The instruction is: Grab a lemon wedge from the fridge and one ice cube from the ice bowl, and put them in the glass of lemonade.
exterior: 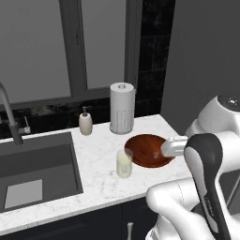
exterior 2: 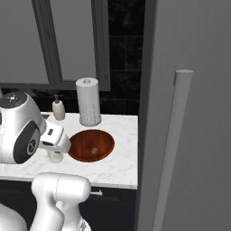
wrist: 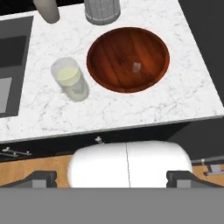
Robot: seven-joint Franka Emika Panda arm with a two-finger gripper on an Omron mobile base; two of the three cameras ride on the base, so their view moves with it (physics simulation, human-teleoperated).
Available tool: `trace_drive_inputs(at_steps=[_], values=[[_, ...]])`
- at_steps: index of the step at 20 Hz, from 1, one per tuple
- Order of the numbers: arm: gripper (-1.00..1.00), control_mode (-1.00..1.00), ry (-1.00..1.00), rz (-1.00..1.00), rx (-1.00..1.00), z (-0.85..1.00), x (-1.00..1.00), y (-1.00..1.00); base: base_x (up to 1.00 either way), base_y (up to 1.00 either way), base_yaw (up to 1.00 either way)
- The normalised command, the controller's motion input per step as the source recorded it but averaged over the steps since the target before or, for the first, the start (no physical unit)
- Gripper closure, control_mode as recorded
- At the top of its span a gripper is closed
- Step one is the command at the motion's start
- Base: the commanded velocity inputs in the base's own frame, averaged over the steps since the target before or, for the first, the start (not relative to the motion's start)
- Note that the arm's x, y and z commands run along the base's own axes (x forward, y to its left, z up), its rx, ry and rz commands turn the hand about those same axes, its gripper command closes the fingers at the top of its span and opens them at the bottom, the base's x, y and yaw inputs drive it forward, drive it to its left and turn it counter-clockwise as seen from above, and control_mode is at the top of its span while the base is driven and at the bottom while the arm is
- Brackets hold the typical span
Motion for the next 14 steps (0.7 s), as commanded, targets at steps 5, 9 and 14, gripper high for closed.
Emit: trace_drive_inputs(at_steps=[5, 9, 14], values=[[-1.0, -1.0, 0.0, 0.0, -0.02, 0.05, -0.21, 0.0, 0.0, 0.0, 0.0], [-1.0, 1.0, 0.0, 0.0, 0.0, 0.0, 0.0, 0.0, -0.98, 0.04, 0.0], [-1.0, 1.0, 0.0, 0.0, 0.0, 0.0, 0.0, 0.0, -1.0, 0.0, 0.0]])
